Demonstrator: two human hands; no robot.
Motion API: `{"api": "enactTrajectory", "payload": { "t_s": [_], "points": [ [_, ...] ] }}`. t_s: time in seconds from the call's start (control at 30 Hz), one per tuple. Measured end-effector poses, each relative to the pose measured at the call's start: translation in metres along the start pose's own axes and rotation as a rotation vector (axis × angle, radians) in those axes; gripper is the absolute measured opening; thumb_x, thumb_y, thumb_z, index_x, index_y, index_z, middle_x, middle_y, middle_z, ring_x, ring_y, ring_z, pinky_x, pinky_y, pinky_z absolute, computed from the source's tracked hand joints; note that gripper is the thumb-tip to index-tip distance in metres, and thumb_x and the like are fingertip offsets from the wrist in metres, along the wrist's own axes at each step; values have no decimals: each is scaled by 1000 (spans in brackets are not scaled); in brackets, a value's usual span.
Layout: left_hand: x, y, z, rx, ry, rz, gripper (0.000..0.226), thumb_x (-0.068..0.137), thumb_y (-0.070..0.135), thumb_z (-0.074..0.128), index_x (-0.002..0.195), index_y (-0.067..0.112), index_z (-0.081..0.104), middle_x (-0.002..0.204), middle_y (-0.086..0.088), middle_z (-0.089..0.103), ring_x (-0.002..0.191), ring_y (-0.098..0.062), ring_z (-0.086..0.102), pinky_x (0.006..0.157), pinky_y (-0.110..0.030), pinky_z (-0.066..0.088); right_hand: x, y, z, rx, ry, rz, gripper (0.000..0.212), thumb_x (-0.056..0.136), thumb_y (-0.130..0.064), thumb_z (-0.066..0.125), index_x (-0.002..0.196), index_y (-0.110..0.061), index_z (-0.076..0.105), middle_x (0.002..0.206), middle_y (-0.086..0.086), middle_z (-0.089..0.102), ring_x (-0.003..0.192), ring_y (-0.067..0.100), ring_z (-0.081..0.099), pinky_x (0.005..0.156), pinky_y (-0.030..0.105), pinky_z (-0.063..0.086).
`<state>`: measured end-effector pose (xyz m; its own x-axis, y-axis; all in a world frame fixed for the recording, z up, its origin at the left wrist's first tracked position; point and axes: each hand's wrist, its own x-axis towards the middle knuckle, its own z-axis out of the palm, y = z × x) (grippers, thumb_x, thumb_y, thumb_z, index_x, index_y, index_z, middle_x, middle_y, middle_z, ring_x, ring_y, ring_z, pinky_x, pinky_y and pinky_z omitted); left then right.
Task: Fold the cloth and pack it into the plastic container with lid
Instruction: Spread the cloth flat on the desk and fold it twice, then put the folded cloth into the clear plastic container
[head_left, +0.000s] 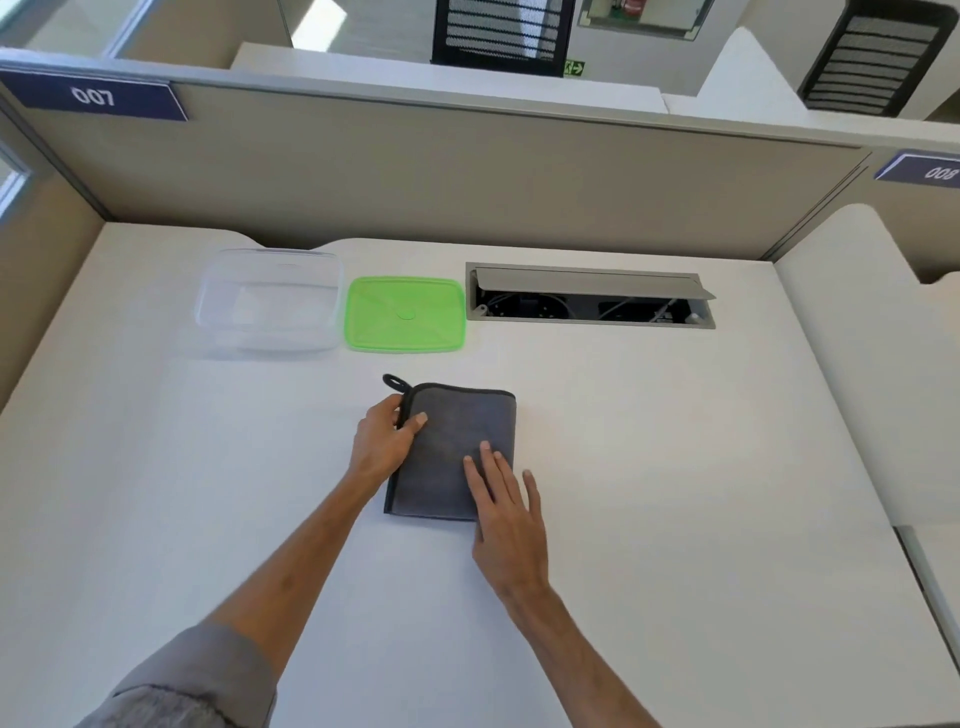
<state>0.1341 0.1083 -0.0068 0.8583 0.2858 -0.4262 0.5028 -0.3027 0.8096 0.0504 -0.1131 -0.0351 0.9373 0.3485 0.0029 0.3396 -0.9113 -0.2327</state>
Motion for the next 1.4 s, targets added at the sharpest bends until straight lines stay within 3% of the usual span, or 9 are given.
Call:
{"api": "enactTrajectory", "payload": {
  "t_s": [0.23,0.4,0.63,0.8,0.9,1.17,1.27,1.33,1.4],
  "points": [
    [8,-13,2,68,49,-11,31,101,33,75,129,19,75,130,-12,80,125,-32,72,106,-49,58,-9,4,7,-73,-53,-24,102,84,6,57,175,-14,15,185,3,6,170,21,9,134,49,27],
    [9,-13,10,178,147,7,31,105,32,70,133,19,70,133,-4,78,121,-33,72,93,-40,52,-10,3,14,-28,-88,-11,88,99,-10,51,176,-16,9,185,-1,1,171,16,1,136,50,20],
    [-3,-21,25,460,350,83,84,102,26,67,171,7,24,173,-16,34,153,-41,37,120,-60,38,-11,3,14,49,-159,-7,89,102,-50,44,176,-21,4,185,-6,-4,170,10,-4,137,51,3],
    [11,-13,39,726,-11,674,60,113,31,46,172,23,36,179,-2,35,165,-28,33,130,-57,34,-11,4,13,46,-160,-14,97,101,-62,46,176,-18,4,185,-6,-7,169,9,-8,136,49,0],
    [27,-4,51,851,-297,834,59,118,42,27,176,33,25,185,9,18,171,-19,17,138,-48,18,-10,5,14,42,-148,-13,98,101,-66,46,176,-17,6,185,-4,-4,170,11,-4,135,50,2],
    [48,-18,59,1014,-365,827,68,113,54,5,178,35,7,187,4,1,173,-25,7,140,-52,10,-10,3,12,99,-188,29,97,102,-69,43,176,-20,5,184,-8,-6,169,9,-4,138,54,8],
    [47,-10,58,1000,-369,789,66,115,55,14,178,35,10,186,4,14,171,-25,19,139,-50,15,-12,-4,0,231,-159,99,89,106,-66,40,176,-29,-2,183,-14,-12,168,2,-11,138,44,-1],
    [49,3,56,946,-368,744,66,116,53,31,177,31,16,181,0,32,166,-28,32,135,-48,23,-14,-10,-10,386,-46,290,82,107,-62,45,175,-34,8,183,-18,6,166,0,7,135,33,7],
    [54,18,56,910,-393,686,73,113,52,47,176,25,23,175,-4,41,159,-32,41,130,-48,29,-14,-12,-15,461,40,544,73,105,-56,55,168,-30,30,168,-13,42,152,9,42,125,32,34]
  ]
}}
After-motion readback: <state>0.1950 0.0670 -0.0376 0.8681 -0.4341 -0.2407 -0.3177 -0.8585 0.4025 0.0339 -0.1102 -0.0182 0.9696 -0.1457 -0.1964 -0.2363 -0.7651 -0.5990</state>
